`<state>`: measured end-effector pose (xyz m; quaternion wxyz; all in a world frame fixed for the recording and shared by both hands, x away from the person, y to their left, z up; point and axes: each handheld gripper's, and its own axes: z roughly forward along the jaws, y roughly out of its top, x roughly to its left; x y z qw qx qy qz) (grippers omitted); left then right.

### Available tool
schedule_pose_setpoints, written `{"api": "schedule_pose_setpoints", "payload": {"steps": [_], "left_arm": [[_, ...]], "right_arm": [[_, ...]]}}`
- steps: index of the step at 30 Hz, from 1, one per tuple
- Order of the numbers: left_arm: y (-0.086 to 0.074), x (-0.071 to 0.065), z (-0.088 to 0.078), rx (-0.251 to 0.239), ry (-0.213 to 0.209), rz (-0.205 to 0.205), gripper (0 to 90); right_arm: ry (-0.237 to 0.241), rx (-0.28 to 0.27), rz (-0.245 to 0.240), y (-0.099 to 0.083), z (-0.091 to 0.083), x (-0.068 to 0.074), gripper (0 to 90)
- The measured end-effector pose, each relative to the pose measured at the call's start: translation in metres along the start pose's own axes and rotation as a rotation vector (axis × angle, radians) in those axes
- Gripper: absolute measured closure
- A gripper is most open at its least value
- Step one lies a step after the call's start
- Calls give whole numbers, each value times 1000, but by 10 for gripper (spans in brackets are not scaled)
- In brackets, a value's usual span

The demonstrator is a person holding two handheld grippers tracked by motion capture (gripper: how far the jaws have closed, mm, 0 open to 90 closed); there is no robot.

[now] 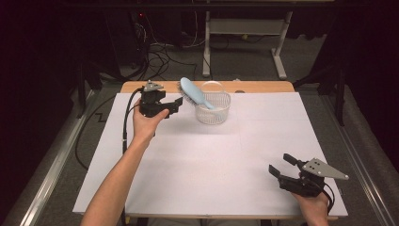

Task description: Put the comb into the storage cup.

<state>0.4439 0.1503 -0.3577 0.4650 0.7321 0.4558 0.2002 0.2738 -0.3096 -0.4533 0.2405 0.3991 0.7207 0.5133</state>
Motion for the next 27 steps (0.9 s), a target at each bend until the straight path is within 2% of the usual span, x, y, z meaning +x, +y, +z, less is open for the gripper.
{"api": "schedule_pose_setpoints", "payload": {"steps": [27], "left_arm": [[-12,8,-17,-18,4,-5,262]], "right_arm": [[-8,0,7,0,1,0,268]]}}
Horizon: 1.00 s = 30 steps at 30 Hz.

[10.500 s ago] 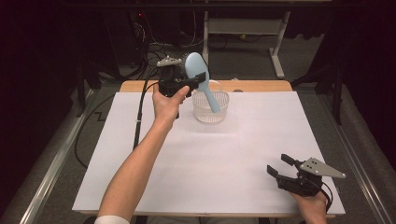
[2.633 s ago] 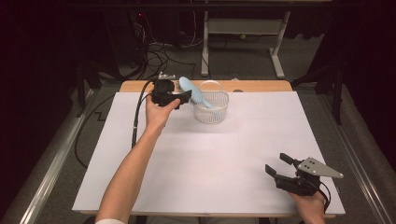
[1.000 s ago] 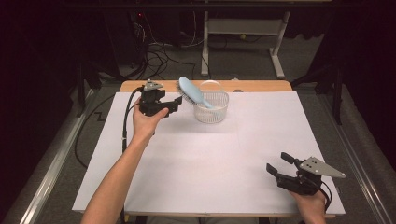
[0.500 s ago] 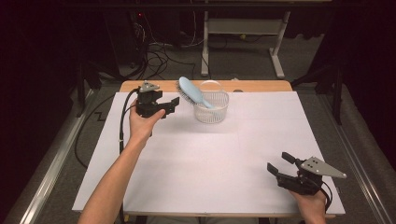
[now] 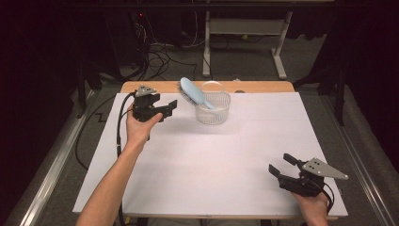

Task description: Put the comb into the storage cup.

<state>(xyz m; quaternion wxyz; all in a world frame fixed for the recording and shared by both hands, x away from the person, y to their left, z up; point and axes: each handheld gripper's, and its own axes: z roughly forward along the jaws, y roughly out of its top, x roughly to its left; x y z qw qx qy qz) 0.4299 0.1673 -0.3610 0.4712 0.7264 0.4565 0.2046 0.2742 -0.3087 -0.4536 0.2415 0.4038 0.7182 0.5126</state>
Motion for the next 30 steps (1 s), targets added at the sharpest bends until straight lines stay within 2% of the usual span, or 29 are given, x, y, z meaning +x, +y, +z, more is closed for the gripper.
{"api": "schedule_pose_setpoints", "payload": {"steps": [19,30], "left_arm": [[-2,2,-24,-42,11,2,263],[-10,5,-29,-39,4,-2,263]], "right_arm": [[1,0,-1,0,0,0,268],[-3,5,-3,0,1,1,269]]}}
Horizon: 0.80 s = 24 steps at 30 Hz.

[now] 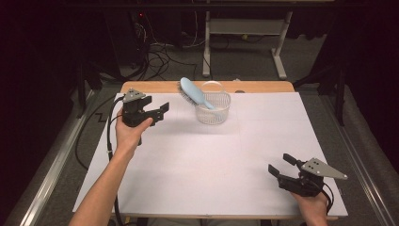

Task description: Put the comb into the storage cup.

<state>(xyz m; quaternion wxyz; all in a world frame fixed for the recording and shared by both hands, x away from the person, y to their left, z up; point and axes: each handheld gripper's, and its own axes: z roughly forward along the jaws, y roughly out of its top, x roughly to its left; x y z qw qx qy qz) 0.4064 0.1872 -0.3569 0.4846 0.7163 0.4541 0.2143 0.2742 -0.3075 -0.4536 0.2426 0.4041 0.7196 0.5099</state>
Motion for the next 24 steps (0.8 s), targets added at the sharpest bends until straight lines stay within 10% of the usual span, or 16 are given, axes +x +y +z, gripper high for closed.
{"api": "schedule_pose_setpoints", "payload": {"steps": [24], "left_arm": [[-15,10,-18,-15,35,0,264]], "right_arm": [[1,-6,4,0,-1,0,269]]}}
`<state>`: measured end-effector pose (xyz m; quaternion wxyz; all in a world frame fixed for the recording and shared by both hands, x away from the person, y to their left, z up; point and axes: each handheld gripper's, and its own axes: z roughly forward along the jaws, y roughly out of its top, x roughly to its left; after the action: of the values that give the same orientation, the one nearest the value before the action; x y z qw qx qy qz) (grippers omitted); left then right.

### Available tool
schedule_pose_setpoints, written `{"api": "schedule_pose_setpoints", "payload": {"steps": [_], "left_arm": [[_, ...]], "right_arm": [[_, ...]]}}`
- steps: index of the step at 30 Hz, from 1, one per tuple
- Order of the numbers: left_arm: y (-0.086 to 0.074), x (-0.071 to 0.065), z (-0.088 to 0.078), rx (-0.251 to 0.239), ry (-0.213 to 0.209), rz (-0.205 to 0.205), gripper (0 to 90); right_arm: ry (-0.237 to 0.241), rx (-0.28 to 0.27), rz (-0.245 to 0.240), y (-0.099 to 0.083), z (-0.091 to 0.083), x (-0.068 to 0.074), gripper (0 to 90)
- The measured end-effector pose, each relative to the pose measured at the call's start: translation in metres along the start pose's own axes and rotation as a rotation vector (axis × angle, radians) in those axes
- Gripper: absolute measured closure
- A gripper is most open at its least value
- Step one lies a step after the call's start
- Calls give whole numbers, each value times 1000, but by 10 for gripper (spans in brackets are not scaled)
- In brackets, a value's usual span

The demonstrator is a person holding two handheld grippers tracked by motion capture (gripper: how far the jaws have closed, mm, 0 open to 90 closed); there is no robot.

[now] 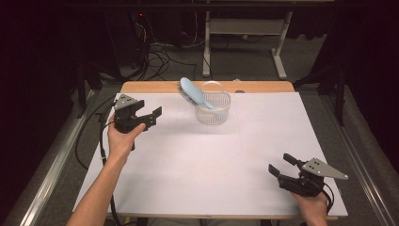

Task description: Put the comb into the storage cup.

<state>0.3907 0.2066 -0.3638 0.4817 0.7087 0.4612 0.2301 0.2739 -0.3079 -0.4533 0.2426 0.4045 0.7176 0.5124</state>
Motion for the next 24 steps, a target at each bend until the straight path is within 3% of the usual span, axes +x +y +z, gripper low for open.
{"api": "schedule_pose_setpoints", "payload": {"steps": [24], "left_arm": [[-18,4,-21,-10,9,0,269]], "right_arm": [[1,2,3,0,0,0,269]]}}
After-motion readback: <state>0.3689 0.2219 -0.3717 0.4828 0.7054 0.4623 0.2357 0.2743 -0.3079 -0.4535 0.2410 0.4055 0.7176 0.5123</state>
